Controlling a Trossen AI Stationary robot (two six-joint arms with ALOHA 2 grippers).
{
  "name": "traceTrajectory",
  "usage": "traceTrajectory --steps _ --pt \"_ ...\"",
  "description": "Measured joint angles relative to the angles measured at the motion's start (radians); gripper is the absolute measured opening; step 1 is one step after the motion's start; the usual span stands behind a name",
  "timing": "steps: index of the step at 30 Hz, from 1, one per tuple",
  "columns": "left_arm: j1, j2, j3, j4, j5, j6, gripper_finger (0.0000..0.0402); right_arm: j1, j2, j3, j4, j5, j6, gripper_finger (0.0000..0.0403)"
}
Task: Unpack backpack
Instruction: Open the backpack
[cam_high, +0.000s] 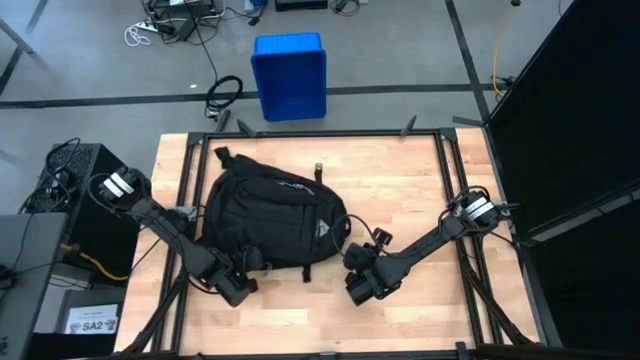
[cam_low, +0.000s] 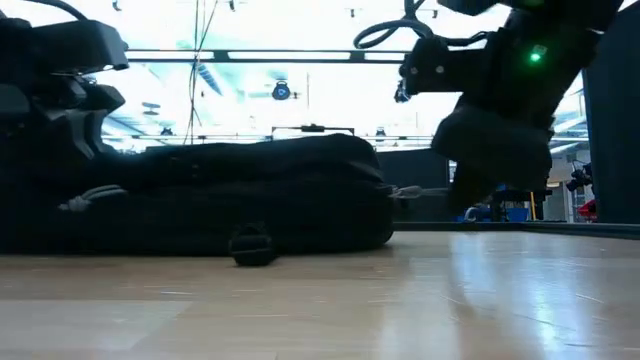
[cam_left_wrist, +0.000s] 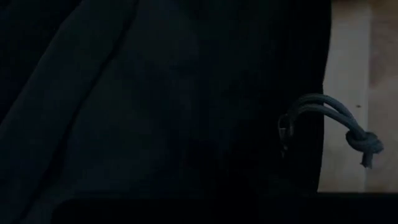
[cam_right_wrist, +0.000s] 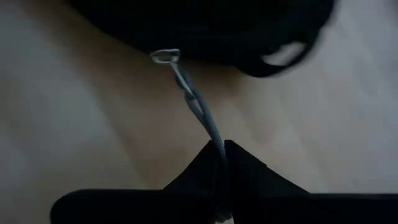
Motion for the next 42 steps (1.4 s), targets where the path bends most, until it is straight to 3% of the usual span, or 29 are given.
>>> traceTrajectory --steps 8,13,19,23,26,32,39,42 --pt "-0.013 0.000 0.038 0.008 -0.024 0.083 0.0030 0.001 -0.034 -0.003 0.085 -0.009 -0.069 0.0000" --pt "-0.013 0.000 0.138 0.017 -0.047 0.217 0.0095 0.003 -0.056 -0.003 0.117 -0.003 -0.081 0.0000" --pt "-0.012 0.000 0.252 0.028 -0.152 0.350 0.0183 0.003 -0.058 -0.003 0.200 -0.002 -0.142 0.0000" --pt "0.005 0.000 0.274 0.225 -0.194 0.469 0.0221 0.003 -0.058 -0.003 0.241 -0.002 -0.177 0.0000" --pt "0.049 0.025 0.264 0.443 -0.128 0.606 0.0237 0.003 -0.058 -0.003 0.257 -0.002 -0.194 0.0000" --pt "0.176 0.166 0.262 0.644 0.005 0.710 0.0244 0.000 -0.058 -0.003 0.273 0.000 -0.213 0.0000" --pt "0.313 0.311 0.276 0.780 0.041 0.711 0.0244 0.000 -0.058 -0.003 0.274 0.001 -0.220 0.0000" --pt "0.351 0.353 0.300 0.777 0.132 0.711 0.0244 0.000 -0.058 -0.002 0.275 0.001 -0.229 0.0000"
